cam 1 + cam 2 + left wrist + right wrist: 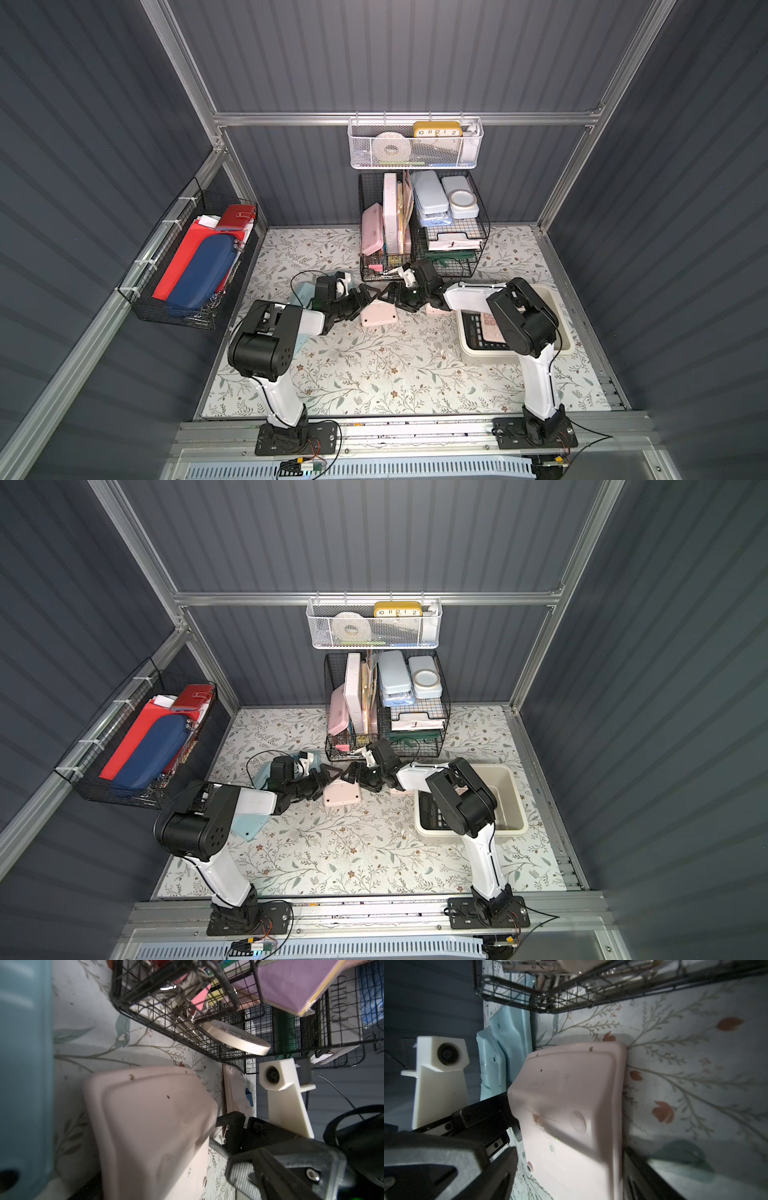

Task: Put the calculator in the storage box
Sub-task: Pick up the calculator at the center of the board.

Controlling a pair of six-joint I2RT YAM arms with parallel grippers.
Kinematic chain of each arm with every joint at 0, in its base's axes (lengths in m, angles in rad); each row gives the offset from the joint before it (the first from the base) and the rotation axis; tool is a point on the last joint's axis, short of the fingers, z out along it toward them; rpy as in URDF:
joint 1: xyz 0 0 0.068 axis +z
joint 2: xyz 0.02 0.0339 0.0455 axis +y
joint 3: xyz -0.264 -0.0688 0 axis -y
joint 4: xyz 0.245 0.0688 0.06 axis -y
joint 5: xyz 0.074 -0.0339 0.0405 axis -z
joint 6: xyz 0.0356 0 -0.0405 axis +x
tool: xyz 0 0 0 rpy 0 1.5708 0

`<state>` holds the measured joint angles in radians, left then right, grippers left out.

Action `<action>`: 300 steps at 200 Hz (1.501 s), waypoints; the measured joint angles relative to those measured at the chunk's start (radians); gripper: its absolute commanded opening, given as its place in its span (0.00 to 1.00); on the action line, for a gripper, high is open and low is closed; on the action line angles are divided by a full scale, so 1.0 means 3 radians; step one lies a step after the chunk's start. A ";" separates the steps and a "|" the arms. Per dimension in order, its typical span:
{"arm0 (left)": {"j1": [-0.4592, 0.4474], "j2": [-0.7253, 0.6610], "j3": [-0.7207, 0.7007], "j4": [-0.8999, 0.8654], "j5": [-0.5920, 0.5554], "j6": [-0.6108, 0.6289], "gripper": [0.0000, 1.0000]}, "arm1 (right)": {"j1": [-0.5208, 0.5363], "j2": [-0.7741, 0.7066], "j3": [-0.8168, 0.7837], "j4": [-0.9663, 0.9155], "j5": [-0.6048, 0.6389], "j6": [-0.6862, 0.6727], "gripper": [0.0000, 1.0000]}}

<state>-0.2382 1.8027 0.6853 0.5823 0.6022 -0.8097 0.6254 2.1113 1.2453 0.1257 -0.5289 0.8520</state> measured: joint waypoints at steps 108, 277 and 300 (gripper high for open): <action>-0.0003 -0.0505 -0.0010 -0.0331 0.0074 -0.0017 0.47 | 0.0028 -0.0362 -0.0369 0.0492 -0.0127 0.0310 0.76; -0.0011 -0.1067 0.0500 -0.1558 0.0018 0.0165 0.25 | 0.0898 -0.1804 -0.0497 -0.0829 0.1361 -0.1503 0.99; -0.0011 -0.1147 0.0624 -0.1755 0.0025 0.0203 0.25 | 0.1242 -0.1850 -0.0511 -0.0905 0.1998 -0.2021 0.99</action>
<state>-0.2417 1.4586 0.8726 0.0559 0.6098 -0.7486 0.9981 1.5562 1.0920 -0.1459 0.0704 0.2459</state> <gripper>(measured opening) 0.272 0.990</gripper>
